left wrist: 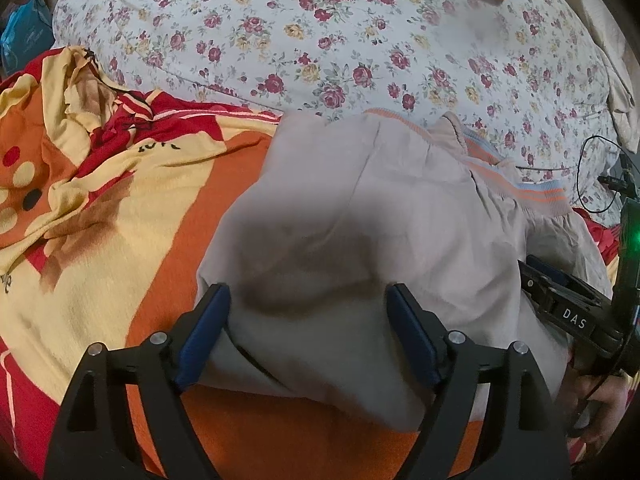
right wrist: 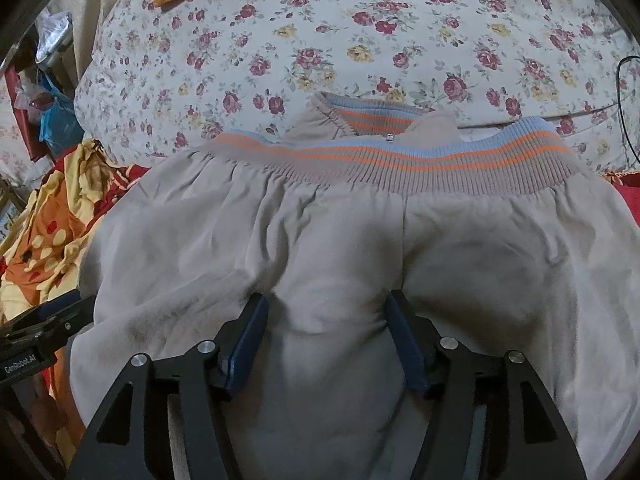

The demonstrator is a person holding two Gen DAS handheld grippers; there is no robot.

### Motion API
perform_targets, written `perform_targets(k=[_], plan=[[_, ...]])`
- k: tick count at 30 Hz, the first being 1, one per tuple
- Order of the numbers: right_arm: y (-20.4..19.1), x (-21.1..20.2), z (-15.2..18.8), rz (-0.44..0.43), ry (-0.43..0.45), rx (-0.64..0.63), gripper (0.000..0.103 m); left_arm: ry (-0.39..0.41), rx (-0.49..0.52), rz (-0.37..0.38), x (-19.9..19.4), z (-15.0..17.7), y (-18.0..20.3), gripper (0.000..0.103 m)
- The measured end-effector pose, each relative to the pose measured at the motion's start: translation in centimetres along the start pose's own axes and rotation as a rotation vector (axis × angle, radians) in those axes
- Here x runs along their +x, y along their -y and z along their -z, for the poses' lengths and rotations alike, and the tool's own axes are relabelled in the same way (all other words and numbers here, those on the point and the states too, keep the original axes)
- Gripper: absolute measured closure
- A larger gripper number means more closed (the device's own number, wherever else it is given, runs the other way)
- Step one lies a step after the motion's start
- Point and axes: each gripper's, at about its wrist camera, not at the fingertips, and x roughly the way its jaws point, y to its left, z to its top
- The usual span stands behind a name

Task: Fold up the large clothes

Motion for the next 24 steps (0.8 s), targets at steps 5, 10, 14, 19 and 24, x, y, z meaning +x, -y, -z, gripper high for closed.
perform_targets(k=[5,10,14,19,24], plan=[[-0.3,0.0,0.0,-0.009,0.005,-0.009,0.033,0.009,-0.003,0.033,-0.9,-0.1,-0.2,0.021],[-1.3,-0.3,-0.5,0.059,-0.037,-0.02,0.033,0.003,-0.072,0.145,-1.5,-0.8,-1.5,0.02],[-3.2,-2.1,-1.6,0.045,-0.035,-0.024,0.033,-0.005,-0.119,0.173,-1.2,-1.2,-2.2,0.018],[-3.1,0.1,-1.6,0.087,-0.06,0.0,0.033,-0.014,-0.05,0.118,-0.2,-1.0,-1.1,0.017],[-2.5,1.0,-0.4,0.075,-0.033,-0.005,0.031,0.003,0.021,0.064,0.1,-0.4,0.1,0.012]])
